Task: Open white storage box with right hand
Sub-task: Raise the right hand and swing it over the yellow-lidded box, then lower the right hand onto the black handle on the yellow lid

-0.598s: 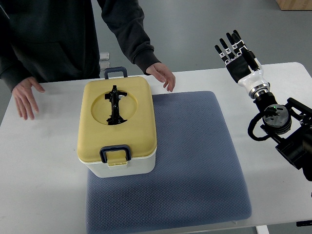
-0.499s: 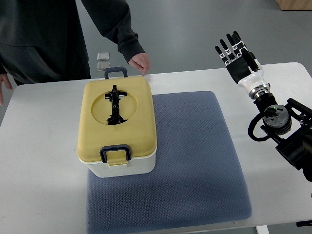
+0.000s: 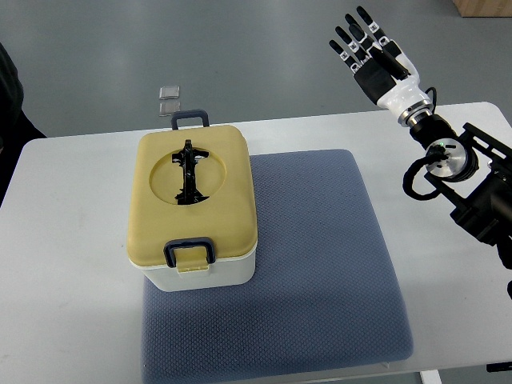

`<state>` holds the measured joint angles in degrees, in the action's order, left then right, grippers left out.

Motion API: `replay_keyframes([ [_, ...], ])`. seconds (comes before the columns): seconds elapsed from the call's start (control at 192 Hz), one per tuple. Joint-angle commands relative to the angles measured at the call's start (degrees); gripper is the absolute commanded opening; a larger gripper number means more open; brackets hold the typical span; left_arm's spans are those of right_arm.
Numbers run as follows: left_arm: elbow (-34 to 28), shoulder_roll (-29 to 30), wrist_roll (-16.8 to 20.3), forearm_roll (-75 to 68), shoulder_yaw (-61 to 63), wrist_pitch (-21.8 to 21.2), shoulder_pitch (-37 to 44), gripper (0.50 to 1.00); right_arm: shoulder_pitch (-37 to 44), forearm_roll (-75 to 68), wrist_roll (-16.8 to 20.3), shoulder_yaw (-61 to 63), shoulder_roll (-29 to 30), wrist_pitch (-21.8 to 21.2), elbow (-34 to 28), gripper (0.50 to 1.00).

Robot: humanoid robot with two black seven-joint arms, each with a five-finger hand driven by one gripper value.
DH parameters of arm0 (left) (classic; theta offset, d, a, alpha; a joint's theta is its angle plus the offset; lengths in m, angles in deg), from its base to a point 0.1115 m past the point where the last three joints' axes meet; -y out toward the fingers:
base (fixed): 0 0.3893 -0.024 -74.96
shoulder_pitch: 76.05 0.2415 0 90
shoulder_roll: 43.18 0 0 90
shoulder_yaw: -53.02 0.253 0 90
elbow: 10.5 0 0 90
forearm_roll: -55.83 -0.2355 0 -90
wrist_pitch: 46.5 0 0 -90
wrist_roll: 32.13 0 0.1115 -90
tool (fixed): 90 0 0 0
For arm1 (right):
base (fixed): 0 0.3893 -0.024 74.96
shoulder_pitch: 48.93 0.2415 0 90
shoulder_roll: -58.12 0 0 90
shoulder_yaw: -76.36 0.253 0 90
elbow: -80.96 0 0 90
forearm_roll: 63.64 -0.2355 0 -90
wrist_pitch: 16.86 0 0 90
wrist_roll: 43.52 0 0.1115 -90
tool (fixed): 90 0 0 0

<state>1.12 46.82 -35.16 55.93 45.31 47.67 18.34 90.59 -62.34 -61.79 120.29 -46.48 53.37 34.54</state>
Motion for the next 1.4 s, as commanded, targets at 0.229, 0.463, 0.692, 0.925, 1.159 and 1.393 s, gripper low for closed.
replay_keyframes([
  [0.229,1.3,0.0,0.1,0.0,0.0,0.1,0.0,1.000,24.3,27.7,2.9,-20.8,-2.5,0.6,-3.0,0.928],
  [0.463,1.2,0.0,0.0,0.0,0.0,0.1,0.0,1.000,42.1,38.9,2.4,-42.4,-1.9,-0.8,-8.1,0.928],
  [0.692,1.4,0.0,0.0,0.0,0.0,0.1,0.0,1.000,48.6,48.8,1.7,-51.3,0.6,0.1,-13.0,0.926],
  [0.925,1.3,0.0,0.0,0.0,0.0,0.1,0.1,1.000,48.2,59.1,-1.6,-53.4,1.4,4.6,-13.3,0.915],
  [1.159,1.2,0.0,0.1,0.0,0.0,0.1,0.1,1.000,47.1,61.9,-4.5,-55.1,1.9,8.2,-13.3,0.854],
  [1.393,1.2,0.0,0.0,0.0,-0.1,0.1,0.0,1.000,44.2,65.2,-5.7,-56.3,3.4,11.7,-13.2,0.817],
])
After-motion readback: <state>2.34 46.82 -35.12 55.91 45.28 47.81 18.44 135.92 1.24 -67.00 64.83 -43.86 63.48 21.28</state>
